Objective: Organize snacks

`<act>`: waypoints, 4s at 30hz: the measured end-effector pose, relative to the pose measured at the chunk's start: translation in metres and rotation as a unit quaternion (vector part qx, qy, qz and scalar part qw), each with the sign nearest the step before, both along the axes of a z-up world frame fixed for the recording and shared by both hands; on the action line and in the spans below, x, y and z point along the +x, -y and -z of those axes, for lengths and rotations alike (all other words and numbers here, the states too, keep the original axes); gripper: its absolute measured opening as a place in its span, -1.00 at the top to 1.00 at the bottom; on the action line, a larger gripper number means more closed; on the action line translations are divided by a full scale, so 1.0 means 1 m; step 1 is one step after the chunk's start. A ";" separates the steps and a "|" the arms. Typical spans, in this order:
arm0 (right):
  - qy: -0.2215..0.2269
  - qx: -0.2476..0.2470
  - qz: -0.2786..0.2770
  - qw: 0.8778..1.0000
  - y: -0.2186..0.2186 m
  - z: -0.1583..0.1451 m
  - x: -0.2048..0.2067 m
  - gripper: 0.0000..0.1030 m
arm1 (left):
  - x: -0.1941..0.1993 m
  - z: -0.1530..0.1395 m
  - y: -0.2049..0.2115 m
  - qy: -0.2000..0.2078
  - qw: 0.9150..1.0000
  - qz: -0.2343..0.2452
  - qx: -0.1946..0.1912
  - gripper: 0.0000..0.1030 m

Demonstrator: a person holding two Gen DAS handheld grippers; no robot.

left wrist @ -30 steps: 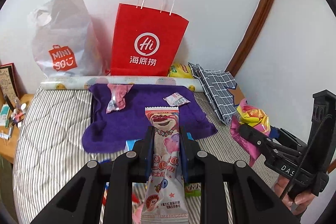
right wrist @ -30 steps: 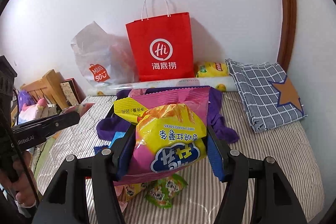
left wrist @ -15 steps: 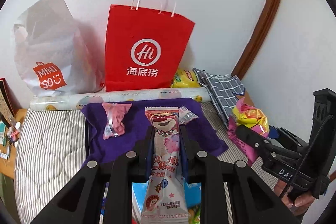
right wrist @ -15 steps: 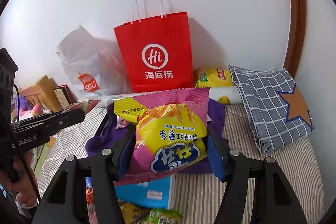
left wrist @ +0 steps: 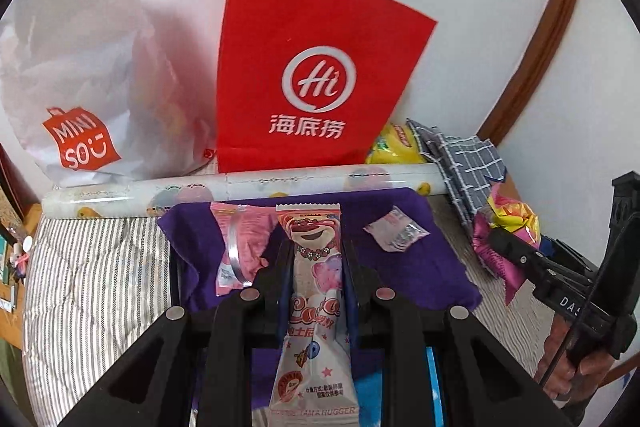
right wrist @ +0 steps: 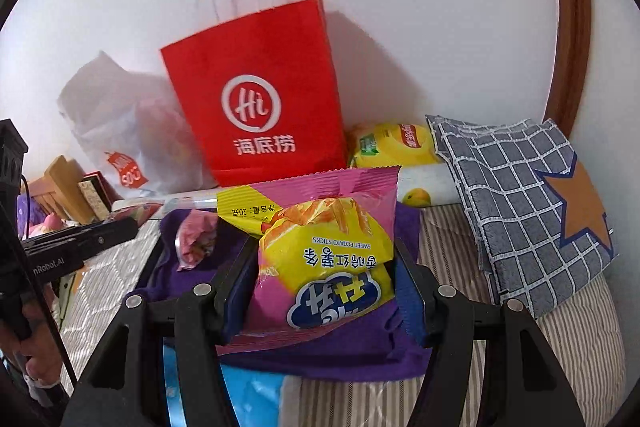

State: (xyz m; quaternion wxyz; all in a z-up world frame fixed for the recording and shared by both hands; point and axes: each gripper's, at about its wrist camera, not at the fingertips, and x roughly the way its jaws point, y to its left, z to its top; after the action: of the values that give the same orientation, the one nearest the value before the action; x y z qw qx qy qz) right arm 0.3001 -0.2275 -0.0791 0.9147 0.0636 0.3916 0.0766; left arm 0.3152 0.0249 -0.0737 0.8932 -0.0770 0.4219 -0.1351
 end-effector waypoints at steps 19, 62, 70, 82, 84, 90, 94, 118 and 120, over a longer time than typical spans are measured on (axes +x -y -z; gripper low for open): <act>-0.090 -0.022 -0.029 0.995 -0.019 0.087 0.032 -0.21 | 0.024 0.069 -0.013 -0.078 0.997 -0.023 0.005 0.59; -0.055 -0.032 -0.013 0.998 -0.022 0.018 -0.107 -0.55 | -0.073 0.005 -0.026 -0.012 0.999 -0.023 0.035 0.04; -0.098 -0.014 -0.003 0.995 -0.031 0.051 -0.146 -0.12 | -0.105 0.011 -0.043 -0.028 0.999 -0.035 0.018 0.04; -0.132 -0.022 -0.014 0.991 -0.056 0.083 -0.156 -0.10 | -0.133 0.020 -0.057 -0.041 0.998 -0.040 0.019 -0.04; -0.136 -0.021 -0.015 0.990 -0.057 0.089 -0.154 -0.09 | -0.137 0.023 -0.060 -0.046 0.998 -0.044 0.018 -0.05; -0.112 -0.008 -0.020 0.993 -0.048 0.079 -0.165 0.29 | -0.145 0.046 -0.062 -0.077 0.995 -0.057 0.025 -0.06; -0.098 -0.010 -0.015 0.995 -0.035 0.069 -0.173 0.30 | -0.153 0.069 -0.058 -0.106 0.992 -0.055 0.028 -0.06; -0.103 -0.005 -0.028 0.994 -0.008 0.091 -0.182 0.15 | -0.178 0.098 -0.025 -0.113 0.991 -0.066 0.019 0.25; -0.101 -0.002 -0.032 0.994 -0.007 0.088 -0.183 0.25 | -0.176 0.098 -0.024 -0.111 0.992 -0.064 0.018 0.31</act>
State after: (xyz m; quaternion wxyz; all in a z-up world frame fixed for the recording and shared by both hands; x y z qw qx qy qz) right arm 0.1169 -0.2204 -0.1672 0.8680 0.0570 0.4835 0.0979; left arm 0.1389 0.0489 -0.1718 0.8491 -0.1019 0.5147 -0.0609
